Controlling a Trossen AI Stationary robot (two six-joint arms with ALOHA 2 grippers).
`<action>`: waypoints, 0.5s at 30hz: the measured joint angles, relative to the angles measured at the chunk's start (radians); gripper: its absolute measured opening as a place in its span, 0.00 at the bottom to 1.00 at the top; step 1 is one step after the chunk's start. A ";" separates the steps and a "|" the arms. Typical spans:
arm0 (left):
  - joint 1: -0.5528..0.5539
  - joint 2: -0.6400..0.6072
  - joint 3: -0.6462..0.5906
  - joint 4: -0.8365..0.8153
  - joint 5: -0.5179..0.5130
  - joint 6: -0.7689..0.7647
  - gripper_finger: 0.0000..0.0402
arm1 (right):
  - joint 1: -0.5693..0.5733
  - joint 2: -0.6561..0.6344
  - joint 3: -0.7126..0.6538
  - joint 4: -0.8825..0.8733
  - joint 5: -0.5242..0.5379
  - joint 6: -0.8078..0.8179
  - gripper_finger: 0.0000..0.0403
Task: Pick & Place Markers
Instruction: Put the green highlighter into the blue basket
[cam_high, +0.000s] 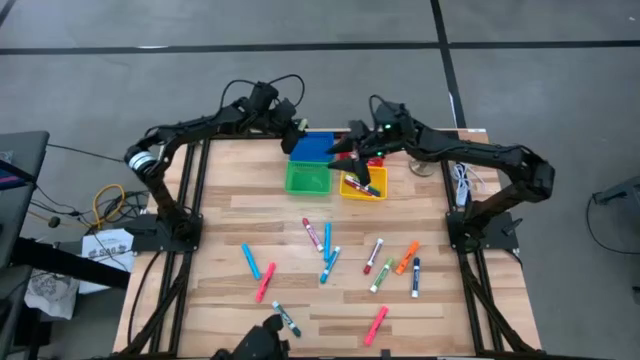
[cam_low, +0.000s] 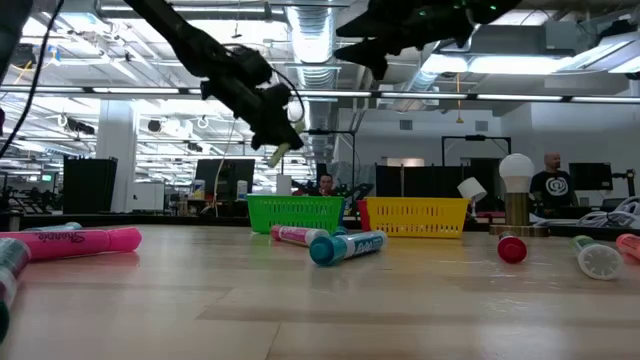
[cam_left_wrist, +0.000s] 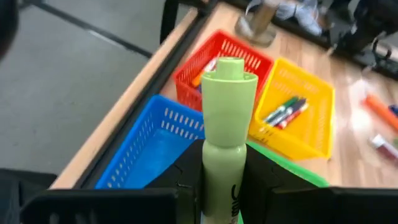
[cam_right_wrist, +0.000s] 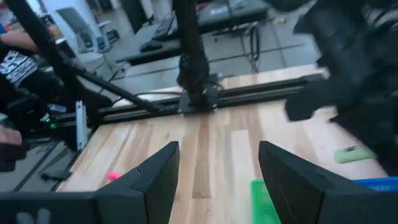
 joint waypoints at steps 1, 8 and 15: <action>0.004 0.018 0.014 -0.013 0.007 0.016 0.16 | -0.015 -0.022 -0.027 0.016 0.000 0.001 0.52; -0.001 0.112 0.114 -0.074 0.021 0.134 0.16 | -0.102 -0.195 -0.261 0.193 0.002 0.075 0.52; -0.002 0.206 0.224 -0.097 0.020 0.220 0.16 | -0.143 -0.362 -0.498 0.405 0.096 0.218 0.52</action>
